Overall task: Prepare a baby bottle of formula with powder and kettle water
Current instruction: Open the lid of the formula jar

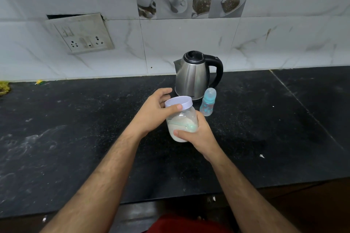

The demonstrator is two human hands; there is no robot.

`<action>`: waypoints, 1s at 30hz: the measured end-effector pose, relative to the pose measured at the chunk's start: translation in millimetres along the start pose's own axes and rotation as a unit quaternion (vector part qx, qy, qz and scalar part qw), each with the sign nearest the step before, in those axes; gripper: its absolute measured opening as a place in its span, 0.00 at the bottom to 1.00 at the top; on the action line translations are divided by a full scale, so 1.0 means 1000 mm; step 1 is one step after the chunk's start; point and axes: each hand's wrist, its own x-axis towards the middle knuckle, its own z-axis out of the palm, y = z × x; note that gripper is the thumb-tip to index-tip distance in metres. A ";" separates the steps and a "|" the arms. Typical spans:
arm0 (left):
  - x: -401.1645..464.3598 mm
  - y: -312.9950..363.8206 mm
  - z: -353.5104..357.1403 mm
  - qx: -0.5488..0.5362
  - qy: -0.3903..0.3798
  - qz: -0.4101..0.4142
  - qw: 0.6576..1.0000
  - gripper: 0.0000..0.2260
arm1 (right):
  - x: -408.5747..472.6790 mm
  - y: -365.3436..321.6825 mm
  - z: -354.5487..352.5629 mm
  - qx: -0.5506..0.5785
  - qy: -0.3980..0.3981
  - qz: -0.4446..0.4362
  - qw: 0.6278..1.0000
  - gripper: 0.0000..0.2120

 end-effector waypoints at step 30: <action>0.028 -0.101 0.006 -0.385 0.144 -0.250 0.877 0.16 | -0.001 0.017 -0.022 -0.069 0.033 0.025 0.997 0.40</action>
